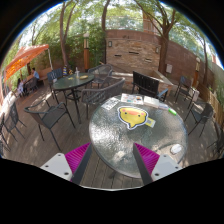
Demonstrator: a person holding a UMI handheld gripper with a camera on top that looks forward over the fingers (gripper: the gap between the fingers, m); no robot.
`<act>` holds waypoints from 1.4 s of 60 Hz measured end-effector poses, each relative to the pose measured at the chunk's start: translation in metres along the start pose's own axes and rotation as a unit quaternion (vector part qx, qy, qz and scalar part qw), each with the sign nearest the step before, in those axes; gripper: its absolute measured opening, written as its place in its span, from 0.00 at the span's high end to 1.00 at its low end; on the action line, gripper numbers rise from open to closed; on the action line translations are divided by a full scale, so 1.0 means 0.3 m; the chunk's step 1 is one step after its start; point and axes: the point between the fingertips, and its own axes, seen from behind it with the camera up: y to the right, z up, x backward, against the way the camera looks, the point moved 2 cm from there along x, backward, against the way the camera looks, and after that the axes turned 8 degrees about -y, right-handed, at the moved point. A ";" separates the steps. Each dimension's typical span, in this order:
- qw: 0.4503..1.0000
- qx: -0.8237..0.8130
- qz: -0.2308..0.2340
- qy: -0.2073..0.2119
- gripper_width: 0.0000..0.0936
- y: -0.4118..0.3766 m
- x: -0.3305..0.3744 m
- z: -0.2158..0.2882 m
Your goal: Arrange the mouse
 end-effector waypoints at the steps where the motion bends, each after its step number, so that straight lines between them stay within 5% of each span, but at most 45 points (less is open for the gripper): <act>1: 1.000 -0.002 0.000 -0.002 0.09 0.002 0.000 -0.004; 24: 0.996 -0.054 -0.008 -0.067 0.09 0.441 -0.210 -0.380; 37: 0.993 -0.091 -0.062 -0.052 0.08 0.921 -0.405 -0.520; 49: 0.989 -0.122 -0.075 -0.034 0.08 1.186 -0.631 -0.492; 71: 0.986 -0.150 -0.071 -0.022 0.11 1.292 -0.836 -0.340; 84: 0.988 -0.121 -0.091 -0.022 0.37 1.289 -0.886 -0.300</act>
